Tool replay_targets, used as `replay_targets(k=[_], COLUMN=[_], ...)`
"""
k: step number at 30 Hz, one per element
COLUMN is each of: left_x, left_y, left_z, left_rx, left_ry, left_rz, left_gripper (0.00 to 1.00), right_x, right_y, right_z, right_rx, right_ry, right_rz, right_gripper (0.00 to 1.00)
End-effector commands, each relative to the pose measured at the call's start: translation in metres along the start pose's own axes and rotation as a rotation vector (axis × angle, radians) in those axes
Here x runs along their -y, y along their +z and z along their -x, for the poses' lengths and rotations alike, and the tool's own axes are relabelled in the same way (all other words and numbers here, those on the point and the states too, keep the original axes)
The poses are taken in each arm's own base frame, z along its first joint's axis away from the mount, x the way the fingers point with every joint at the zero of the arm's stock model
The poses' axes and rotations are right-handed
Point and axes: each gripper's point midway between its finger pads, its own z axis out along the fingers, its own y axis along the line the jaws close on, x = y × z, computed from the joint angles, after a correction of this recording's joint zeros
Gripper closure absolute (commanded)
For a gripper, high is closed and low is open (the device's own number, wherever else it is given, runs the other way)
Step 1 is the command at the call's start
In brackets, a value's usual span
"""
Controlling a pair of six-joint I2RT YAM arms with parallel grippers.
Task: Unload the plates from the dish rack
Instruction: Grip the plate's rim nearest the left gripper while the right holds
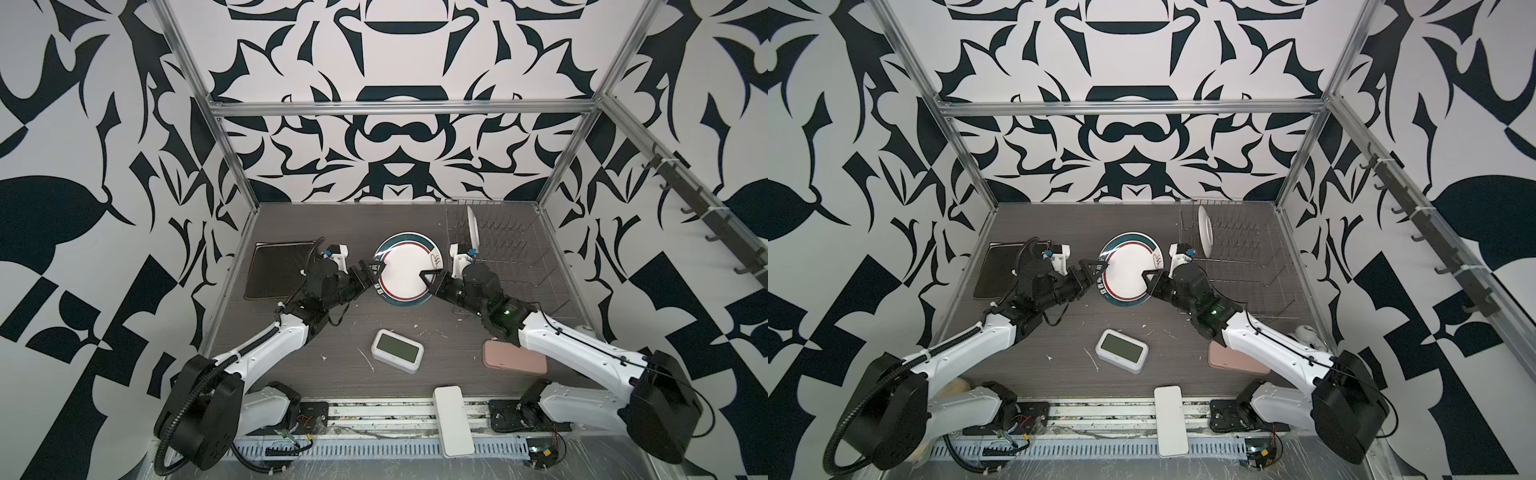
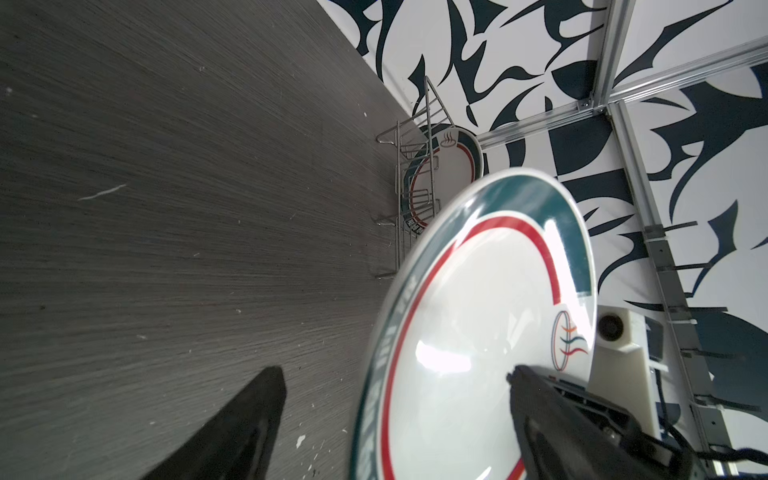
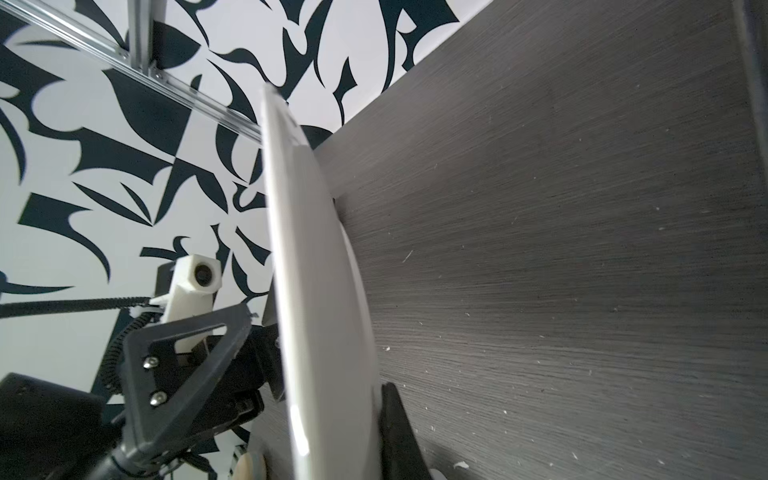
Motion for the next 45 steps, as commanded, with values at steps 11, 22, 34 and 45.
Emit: replay_targets(k=[11,22,34,45], left_x=[-0.009,-0.006,-0.008,-0.008], left_y=[0.013,0.013,0.012,0.004], left_z=[-0.011,-0.01,-0.005,0.019], left_rx=[-0.046,-0.042,-0.019,0.034], left_ry=[-0.038,-0.032,-0.036,-0.09], left_rz=[-0.039,-0.051,-0.037,-0.051], left_gripper=[0.33,0.55,0.89,1.0], right_x=[-0.03,-0.033,-0.029,-0.016], right_y=[-0.003,0.003,0.007,0.005], right_z=[0.022,0.019,0.016,0.025], right_rx=[0.014,-0.017,-0.061,-0.07], right_ry=[0.122,0.135,0.158,0.218], right_rz=[0.22,0.234,0.231,0.216], right_gripper=[1.0,1.0,1.0,0.57])
